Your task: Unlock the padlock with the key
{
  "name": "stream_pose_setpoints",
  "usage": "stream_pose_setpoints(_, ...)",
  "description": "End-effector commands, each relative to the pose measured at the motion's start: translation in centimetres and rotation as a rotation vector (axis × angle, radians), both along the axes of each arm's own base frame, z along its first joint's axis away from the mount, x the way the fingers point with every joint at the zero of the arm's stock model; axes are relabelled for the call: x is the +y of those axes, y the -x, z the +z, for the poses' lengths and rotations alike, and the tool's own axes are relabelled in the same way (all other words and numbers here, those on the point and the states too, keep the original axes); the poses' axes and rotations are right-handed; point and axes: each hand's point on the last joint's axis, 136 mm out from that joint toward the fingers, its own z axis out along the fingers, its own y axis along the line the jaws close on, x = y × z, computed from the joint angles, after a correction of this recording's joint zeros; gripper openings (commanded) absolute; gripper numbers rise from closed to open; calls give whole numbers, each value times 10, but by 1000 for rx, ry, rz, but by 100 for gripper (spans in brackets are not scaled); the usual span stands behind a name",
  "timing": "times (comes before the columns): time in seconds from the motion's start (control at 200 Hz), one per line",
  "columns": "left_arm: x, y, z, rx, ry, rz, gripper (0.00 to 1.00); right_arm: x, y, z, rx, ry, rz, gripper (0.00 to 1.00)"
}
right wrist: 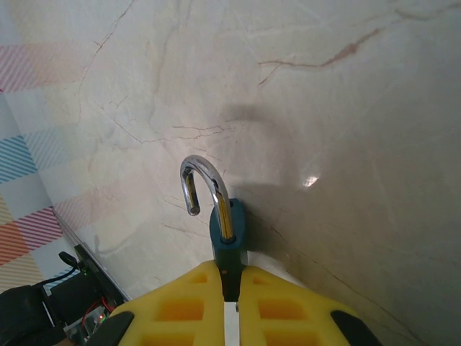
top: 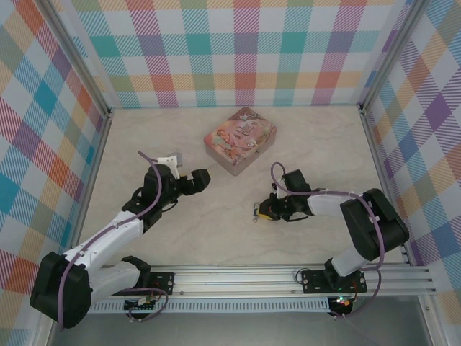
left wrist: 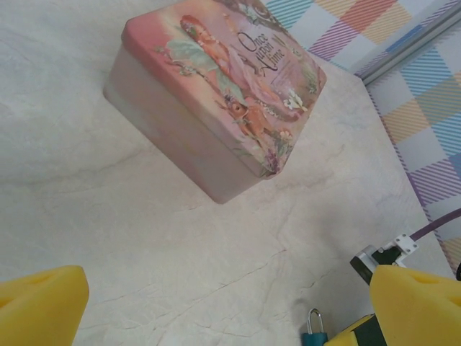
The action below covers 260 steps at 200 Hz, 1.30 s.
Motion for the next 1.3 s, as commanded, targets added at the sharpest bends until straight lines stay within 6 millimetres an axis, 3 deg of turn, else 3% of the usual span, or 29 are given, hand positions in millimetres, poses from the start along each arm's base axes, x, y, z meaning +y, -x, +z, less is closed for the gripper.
stream_pose_setpoints(0.0,9,0,1,0,0,35,100,-3,8,-12,13,25,20,12)
stream_pose_setpoints(0.24,10,-1,9,-19,-14,31,100,-10,-3,8,-85,70,28,26)
stream_pose_setpoints(0.43,18,-8,26,-65,-74,58,100,-36,-21,51,-267,192,1,41)
stream_pose_setpoints(0.605,57,-21,28,-90,-219,249,100,-74,-44,102,-523,382,-71,60)
stream_pose_setpoints(0.81,114,-32,28,-113,-400,457,100,-119,-65,135,-745,560,-168,75)
stream_pose_setpoints(0.875,132,-33,25,-97,-462,516,100,-133,-71,139,-780,606,-207,84)
stream_pose_setpoints(0.935,143,-33,22,-110,-534,537,100,-150,-78,139,-802,657,-264,100)
stream_pose_setpoints(1.105,160,-36,-1,-151,-701,531,100,-198,-95,126,-890,754,-395,100)
stream_pose_setpoints(1.295,161,-37,-42,-99,-687,470,100,-222,-113,94,-955,827,-382,100)
